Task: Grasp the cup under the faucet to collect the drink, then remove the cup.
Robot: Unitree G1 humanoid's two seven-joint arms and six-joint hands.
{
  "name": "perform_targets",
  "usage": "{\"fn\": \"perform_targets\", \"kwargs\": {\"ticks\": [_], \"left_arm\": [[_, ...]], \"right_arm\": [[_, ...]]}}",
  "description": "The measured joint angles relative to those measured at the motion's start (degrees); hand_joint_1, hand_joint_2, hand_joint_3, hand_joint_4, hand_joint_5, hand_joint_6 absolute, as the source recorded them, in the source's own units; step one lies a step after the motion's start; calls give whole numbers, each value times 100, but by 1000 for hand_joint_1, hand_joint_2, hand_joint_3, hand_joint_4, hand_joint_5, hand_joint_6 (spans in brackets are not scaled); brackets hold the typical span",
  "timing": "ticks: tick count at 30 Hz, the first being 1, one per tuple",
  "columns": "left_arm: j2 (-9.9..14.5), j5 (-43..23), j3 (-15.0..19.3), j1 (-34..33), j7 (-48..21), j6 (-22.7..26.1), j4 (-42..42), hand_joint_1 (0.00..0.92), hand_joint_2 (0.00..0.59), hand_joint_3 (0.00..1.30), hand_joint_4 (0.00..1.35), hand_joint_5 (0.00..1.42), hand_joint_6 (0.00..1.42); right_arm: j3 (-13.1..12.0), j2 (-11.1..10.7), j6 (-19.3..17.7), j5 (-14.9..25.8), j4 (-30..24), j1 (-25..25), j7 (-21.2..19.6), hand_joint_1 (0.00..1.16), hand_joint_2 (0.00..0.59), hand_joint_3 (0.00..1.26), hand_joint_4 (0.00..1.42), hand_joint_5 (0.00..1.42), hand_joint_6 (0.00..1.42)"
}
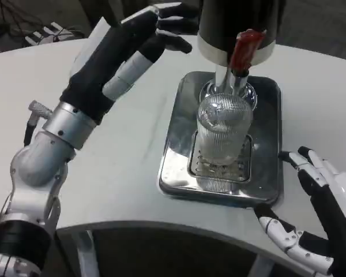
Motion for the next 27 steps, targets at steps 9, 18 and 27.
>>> {"fn": "perform_targets", "kwargs": {"ticks": [9, 18, 27], "left_arm": [[-421, -204, 223, -648, -751, 696, 175, 0, 56, 294, 251, 379, 313], [-725, -163, 221, -1169, -1213, 1197, 660, 0, 57, 266, 223, 359, 311], [-861, -92, 236, -1507, -1528, 1520, 1062, 0, 63, 238, 213, 350, 311]], "right_arm": [[19, 5, 10, -19, 20, 36, -26, 340, 390, 114, 1, 36, 230], [56, 32, 12, -31, -26, 196, -82, 340, 390, 122, 1, 37, 230], [56, 55, 13, -27, -88, 343, -133, 340, 390, 124, 6, 37, 230]]}}
